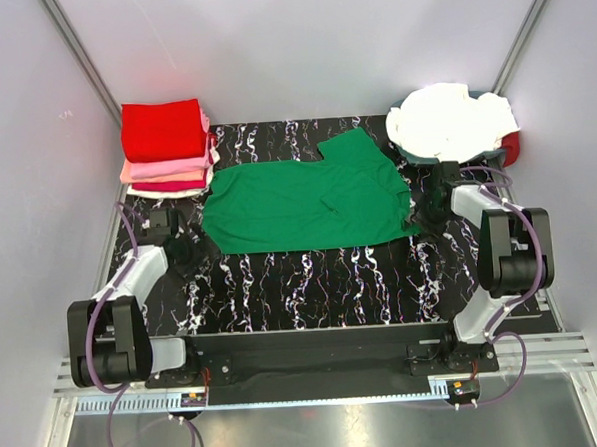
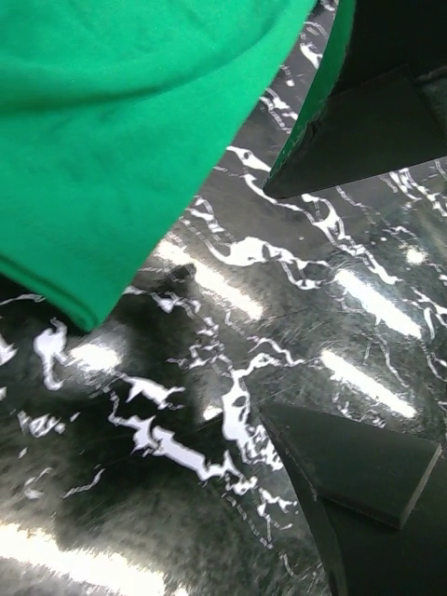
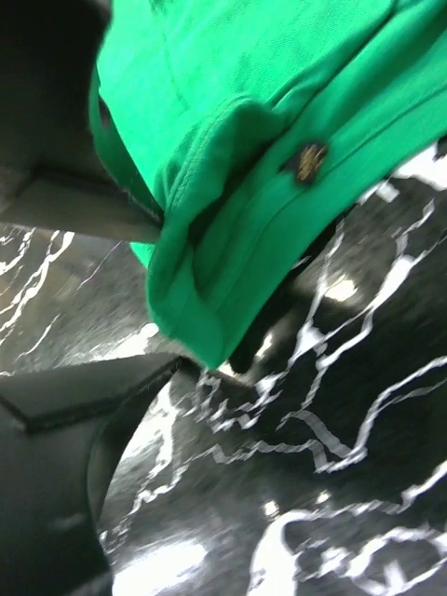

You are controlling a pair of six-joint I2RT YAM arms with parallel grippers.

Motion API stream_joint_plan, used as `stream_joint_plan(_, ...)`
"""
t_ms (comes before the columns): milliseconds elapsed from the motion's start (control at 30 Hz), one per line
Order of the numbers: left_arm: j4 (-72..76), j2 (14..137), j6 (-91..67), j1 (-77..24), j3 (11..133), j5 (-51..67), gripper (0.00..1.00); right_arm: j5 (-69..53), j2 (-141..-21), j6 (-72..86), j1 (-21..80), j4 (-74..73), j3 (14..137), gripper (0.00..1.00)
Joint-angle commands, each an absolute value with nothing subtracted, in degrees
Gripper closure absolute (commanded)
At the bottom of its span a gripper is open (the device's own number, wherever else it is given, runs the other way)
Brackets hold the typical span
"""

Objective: Fold and stack the t-shirts
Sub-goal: Fold the tshirt

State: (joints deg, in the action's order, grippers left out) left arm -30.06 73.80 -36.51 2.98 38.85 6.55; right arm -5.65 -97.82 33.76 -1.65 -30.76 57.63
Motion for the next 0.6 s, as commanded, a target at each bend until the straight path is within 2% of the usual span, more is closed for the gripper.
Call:
stream_joint_plan(0,-26.5,74.4,-37.7,3.0,40.3,2.6,0.03,-6.1,-99.6,32.5,-1.6,-26.5,60.1,0.44)
stream_joint_plan(33,-26.3,74.5,-37.9,3.0,40.3,2.3,0.03,-5.9,-99.8,32.5,-1.8,-26.3,60.2,0.47)
stream_joint_plan(67,-25.9,74.9,-38.1,2.9,40.4,1.5,0.03,-5.9,-99.8,32.4,-1.9,-25.8,60.0,0.56)
stream_joint_plan(133,-25.7,76.0,-38.2,3.0,40.7,0.5,0.04,-6.2,-100.2,32.4,-2.5,-25.8,60.1,0.66)
stream_joint_plan(167,-25.6,76.5,-38.2,2.9,40.9,0.2,0.04,-6.3,-100.5,32.3,-2.7,-25.8,60.1,0.77)
stream_joint_plan(233,-25.5,78.0,-38.3,3.0,41.3,0.2,0.05,-6.6,-100.5,32.3,-3.1,-25.8,59.9,0.9)
stream_joint_plan(300,-25.0,79.0,-38.5,3.0,41.6,-2.0,0.06,-6.9,-100.4,32.3,-3.2,-25.4,59.4,1.0)
stream_joint_plan(433,-22.7,80.9,-40.3,2.9,41.7,-2.4,0.11,-7.6,-100.5,32.2,-3.3,-25.4,59.2,1.0)
stream_joint_plan(567,-20.4,82.6,-41.7,3.0,42.8,-2.6,0.11,-8.7,-100.1,31.9,-3.3,-25.4,58.5,1.0)
